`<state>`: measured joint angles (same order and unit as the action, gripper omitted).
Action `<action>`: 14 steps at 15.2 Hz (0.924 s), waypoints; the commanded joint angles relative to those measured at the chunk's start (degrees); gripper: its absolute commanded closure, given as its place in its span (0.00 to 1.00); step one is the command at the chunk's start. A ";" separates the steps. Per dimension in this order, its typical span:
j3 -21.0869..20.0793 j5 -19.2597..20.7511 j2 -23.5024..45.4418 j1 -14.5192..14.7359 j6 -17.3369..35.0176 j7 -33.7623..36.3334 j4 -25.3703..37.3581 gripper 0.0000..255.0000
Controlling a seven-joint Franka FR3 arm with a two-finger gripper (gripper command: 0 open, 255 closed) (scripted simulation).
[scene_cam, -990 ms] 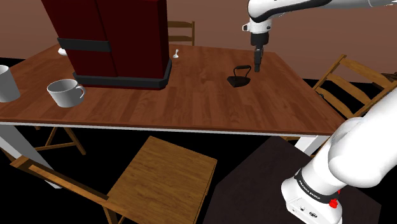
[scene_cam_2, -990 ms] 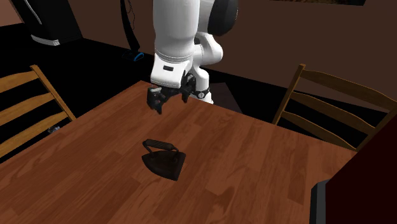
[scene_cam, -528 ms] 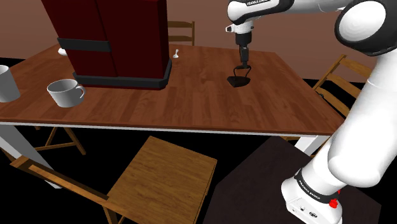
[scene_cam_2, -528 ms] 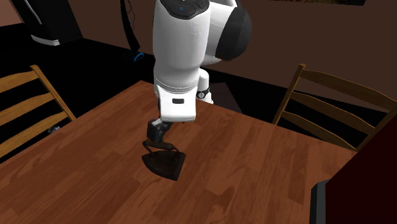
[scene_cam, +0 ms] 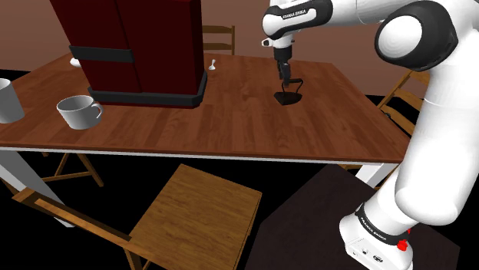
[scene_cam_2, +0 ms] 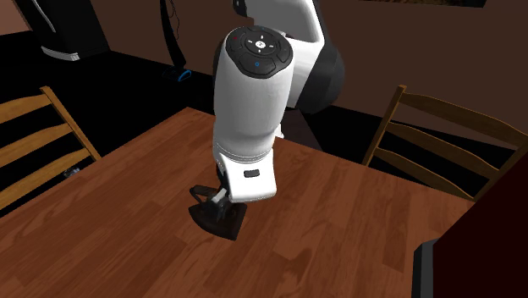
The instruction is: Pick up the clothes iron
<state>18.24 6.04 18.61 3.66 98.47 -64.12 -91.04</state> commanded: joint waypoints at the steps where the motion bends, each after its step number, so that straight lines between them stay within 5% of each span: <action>1: -0.06 -0.06 0.25 0.01 1.43 0.18 -1.19 0.00; 4: -0.07 -0.07 0.34 0.00 1.83 0.23 -1.51 0.00; 5: -0.07 -0.07 0.32 0.01 1.84 0.24 -1.54 1.00; 14: -0.07 -0.07 0.34 0.00 1.83 0.23 -1.51 1.00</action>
<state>18.13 5.94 18.92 3.70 100.31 -63.90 -92.51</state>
